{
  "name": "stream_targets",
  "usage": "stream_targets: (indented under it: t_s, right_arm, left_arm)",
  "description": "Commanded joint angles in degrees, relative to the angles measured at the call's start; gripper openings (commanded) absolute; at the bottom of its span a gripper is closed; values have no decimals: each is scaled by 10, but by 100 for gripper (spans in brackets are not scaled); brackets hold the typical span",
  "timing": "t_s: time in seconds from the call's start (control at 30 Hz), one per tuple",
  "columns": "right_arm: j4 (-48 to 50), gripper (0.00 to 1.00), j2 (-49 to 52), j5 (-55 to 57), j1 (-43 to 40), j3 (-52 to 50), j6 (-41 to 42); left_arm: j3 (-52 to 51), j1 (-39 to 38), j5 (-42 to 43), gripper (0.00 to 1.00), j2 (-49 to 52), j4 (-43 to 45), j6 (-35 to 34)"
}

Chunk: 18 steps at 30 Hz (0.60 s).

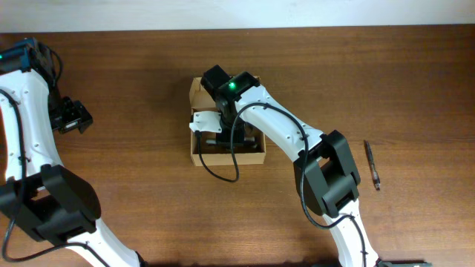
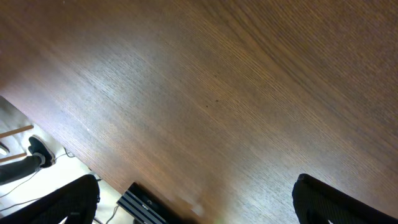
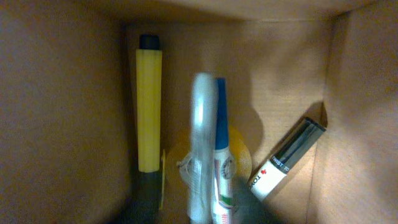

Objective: Pack container

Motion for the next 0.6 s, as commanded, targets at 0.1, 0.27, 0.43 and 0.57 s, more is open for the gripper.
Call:
stream_targets:
  t_s: [0.1,0.27,0.43,0.57]
  right_arm:
    - [-38,63,-12,10,6,30,91]
    - [-133,64,-42,51,6,167,212]
    - [-204,61,-75,159,5,347,346]
    - [-248,61,-102,245,-2,459,414]
  left_arm:
    - [-1,4,0,100,4,0,7]
    - [-1,4,0,100,4,0,7]
    - [-1,4,0,100,4,0,7]
    - [-1,4,0,100,4,0,7]
